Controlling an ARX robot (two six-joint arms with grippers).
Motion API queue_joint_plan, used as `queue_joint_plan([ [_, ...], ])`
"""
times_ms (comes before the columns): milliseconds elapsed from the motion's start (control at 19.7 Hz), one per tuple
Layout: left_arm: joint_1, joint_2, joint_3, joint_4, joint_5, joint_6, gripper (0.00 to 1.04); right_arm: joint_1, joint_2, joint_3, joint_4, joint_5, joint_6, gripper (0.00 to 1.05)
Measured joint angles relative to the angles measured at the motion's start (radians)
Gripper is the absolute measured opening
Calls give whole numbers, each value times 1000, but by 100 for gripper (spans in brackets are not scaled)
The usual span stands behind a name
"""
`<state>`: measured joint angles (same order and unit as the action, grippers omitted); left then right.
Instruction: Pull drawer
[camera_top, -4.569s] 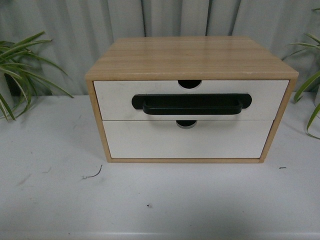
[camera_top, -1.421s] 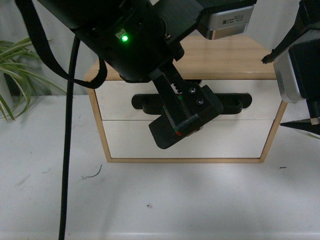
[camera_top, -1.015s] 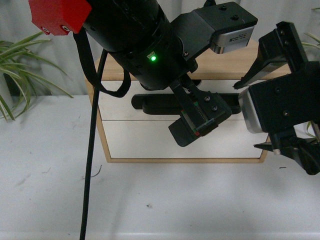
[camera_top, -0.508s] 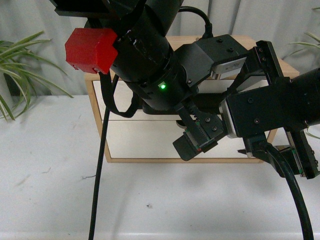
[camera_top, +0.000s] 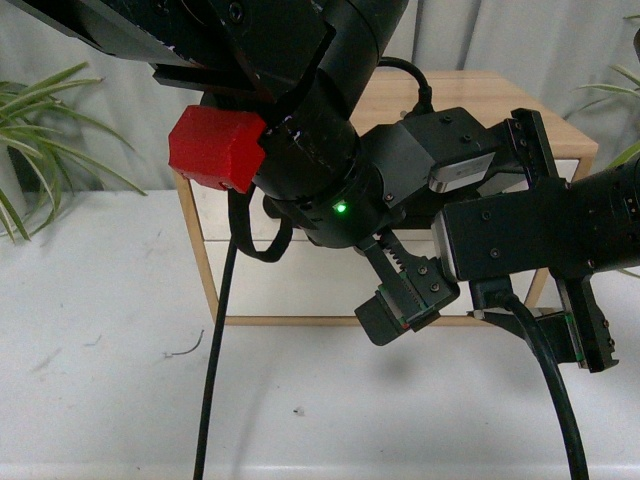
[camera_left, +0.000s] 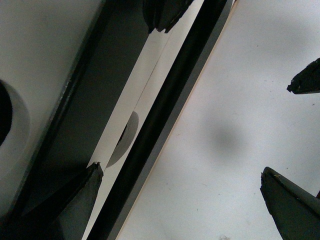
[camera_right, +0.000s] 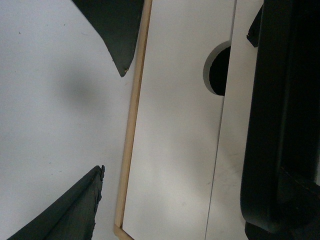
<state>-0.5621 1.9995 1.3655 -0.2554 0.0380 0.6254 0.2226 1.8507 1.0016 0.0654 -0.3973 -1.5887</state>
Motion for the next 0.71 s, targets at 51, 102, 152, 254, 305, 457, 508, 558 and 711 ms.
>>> queue_joint_plan([
  [51,-3,2,0,2,-3,6,98,0,0,-9,8,1,6,98],
  [102,-5,3,0,2,-6,13,98,0,0,-22,18,3,8,98],
  [152,-6,3,-3,3,-6,18,98,0,0,-32,24,3,2,98],
  [254,-9,3,-14,16,-5,26,98,2,-4,-51,38,10,-3,98],
  [305,-11,2,-19,18,-5,28,98,6,-14,-62,38,16,-5,98],
  [457,-18,-30,-66,35,14,16,98,10,-51,-98,19,27,-7,98],
  [508,-23,-42,-89,45,14,11,98,12,-64,-117,26,30,-11,98],
  [558,-26,-58,-111,54,18,5,98,13,-77,-126,11,31,-11,98],
  [711,-33,-109,-187,82,33,-2,98,14,-120,-175,0,29,-26,98],
])
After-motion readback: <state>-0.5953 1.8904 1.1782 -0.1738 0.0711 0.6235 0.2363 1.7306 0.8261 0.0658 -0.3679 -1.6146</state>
